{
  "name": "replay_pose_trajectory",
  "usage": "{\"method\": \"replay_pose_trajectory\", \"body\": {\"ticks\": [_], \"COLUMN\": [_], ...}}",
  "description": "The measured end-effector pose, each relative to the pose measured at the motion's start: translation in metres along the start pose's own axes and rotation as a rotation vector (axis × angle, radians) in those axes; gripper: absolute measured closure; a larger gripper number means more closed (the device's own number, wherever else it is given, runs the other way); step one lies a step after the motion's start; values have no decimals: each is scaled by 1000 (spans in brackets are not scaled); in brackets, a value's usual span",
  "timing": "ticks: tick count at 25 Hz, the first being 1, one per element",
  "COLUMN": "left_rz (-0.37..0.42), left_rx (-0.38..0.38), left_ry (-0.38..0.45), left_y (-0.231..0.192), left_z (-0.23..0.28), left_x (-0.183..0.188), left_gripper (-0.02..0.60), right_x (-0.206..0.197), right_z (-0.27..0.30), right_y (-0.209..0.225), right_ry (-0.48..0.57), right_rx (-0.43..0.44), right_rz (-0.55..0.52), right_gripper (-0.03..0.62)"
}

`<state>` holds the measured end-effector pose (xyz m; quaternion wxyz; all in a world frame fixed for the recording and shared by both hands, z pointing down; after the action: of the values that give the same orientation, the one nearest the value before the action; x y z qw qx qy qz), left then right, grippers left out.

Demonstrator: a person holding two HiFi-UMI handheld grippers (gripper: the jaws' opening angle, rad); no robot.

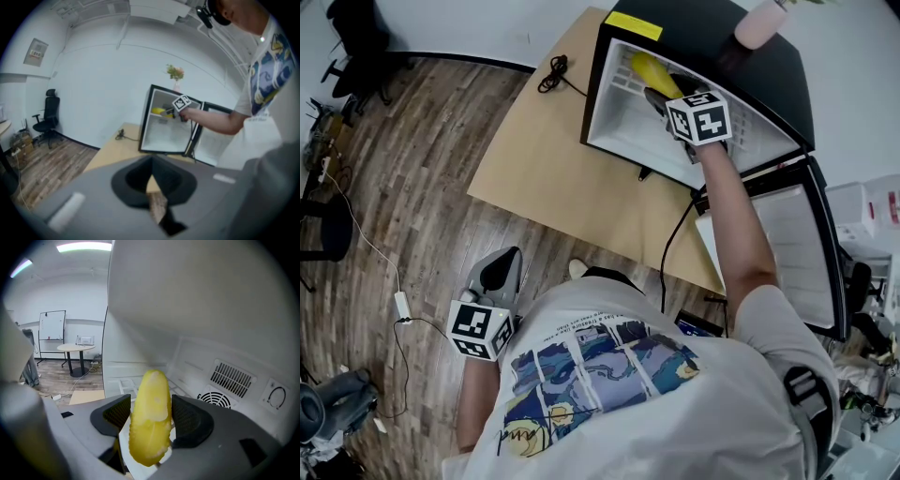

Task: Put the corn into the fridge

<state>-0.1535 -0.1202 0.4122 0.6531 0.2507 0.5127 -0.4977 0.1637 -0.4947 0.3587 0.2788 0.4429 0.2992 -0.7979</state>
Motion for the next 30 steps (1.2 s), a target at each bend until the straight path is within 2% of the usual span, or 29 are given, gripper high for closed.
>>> {"method": "replay_pose_trajectory", "body": {"ticks": [16,30], "left_rz": [23,43], "left_rx": [-46,-107], "left_ry": [2,-2], "left_y": [6,11], "left_z": [-21,-53], "left_x": [-8,-22], "left_gripper": [572,572], "right_x": [-18,-36], "right_z": [-43,-94], "right_y": [-6,-38], "right_ry": [-1,-11], "right_rx": [-81,-145], "right_rz": [56,97], "right_gripper": [341,341]}}
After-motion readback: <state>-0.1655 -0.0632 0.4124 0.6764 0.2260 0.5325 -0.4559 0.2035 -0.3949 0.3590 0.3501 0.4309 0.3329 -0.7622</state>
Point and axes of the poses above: the fingertips, and each gripper's own axes: z forward along the fingers, y to its right, x out of its top, the point moved 10 cm from there along -z, backward along the fingers, and after that the axes turned 6 degrees about y, right-handed, at the moved point
